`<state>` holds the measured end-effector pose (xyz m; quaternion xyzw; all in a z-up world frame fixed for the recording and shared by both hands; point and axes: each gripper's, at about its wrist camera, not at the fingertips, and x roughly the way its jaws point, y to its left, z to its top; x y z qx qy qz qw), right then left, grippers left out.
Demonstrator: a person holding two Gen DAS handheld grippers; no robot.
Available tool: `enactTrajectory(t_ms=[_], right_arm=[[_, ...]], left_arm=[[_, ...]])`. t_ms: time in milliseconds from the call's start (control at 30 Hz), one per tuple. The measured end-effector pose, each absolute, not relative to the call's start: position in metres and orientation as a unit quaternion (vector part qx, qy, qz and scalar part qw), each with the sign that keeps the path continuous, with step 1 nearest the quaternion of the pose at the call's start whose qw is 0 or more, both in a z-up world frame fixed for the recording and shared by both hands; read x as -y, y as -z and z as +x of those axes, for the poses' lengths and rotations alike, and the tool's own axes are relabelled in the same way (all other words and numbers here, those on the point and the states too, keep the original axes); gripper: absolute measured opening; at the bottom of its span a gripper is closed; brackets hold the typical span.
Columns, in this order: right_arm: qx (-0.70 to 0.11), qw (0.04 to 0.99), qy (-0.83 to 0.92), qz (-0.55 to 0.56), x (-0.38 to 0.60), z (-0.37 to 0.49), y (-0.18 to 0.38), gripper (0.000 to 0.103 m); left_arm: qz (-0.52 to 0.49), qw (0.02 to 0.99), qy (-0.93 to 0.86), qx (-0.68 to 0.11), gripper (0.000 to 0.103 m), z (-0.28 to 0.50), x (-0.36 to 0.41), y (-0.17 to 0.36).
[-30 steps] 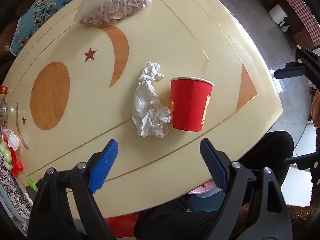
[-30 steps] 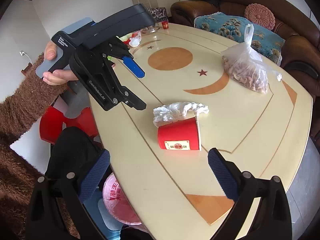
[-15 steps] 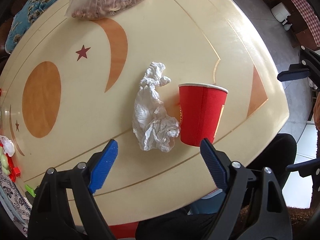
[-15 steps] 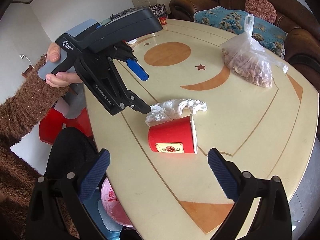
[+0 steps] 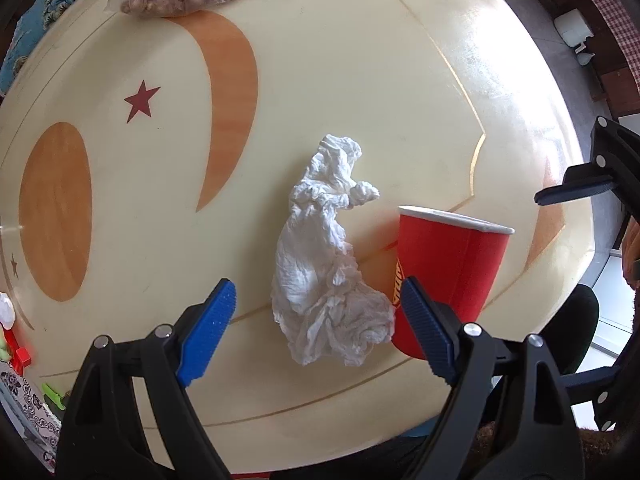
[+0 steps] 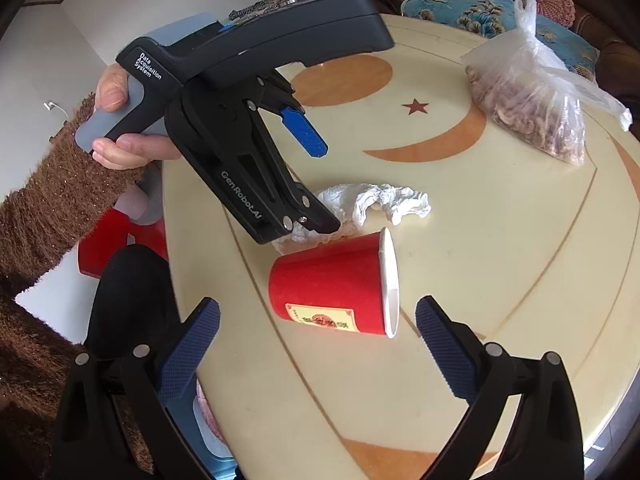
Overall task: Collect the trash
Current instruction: 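Grasp the white tissue with the left tool while the right tool grasps the red cup, then carry the tissue and red cup with both tools over the pink bin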
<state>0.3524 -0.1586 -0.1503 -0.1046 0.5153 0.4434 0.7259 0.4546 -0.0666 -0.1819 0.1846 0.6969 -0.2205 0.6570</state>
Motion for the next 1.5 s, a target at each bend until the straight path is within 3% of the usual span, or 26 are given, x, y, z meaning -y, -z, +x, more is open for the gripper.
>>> enactTrajectory(t_ms=[533, 567, 700, 833, 967, 1167, 1333, 1500], right_arm=[[-0.531, 0.688, -0.484, -0.099, 0.142, 0.369, 0.188, 0.095], [-0.529, 0.689, -0.485, -0.104, 0.14, 0.366, 0.188, 0.092], [-0.531, 0.681, -0.489, -0.124, 0.135, 0.353, 0.19, 0.062], [-0.534, 0.672, -0.496, -0.131, 0.133, 0.338, 0.189, 0.049], [-0.528, 0.676, -0.496, -0.134, 0.132, 0.321, 0.185, 0.025], [-0.518, 0.696, -0.47, -0.162, 0.129, 0.298, 0.185, 0.015], [-0.515, 0.719, -0.434, -0.169, 0.125, 0.289, 0.185, 0.013], [-0.51, 0.75, -0.385, -0.171, 0.122, 0.28, 0.186, 0.008]], left_arm=[[0.194, 0.64, 0.232, -0.706, 0.082, 0.475, 0.086, 0.211], [0.194, 0.639, 0.234, -0.707, 0.082, 0.472, 0.088, 0.212], [0.193, 0.634, 0.238, -0.71, 0.082, 0.467, 0.09, 0.215], [0.196, 0.628, 0.244, -0.713, 0.082, 0.458, 0.097, 0.219], [0.2, 0.623, 0.262, -0.709, 0.082, 0.447, 0.103, 0.223], [0.23, 0.632, 0.245, -0.698, 0.063, 0.429, 0.115, 0.224], [0.219, 0.63, 0.237, -0.707, 0.027, 0.415, 0.114, 0.222], [0.21, 0.639, 0.227, -0.704, 0.02, 0.4, 0.112, 0.22]])
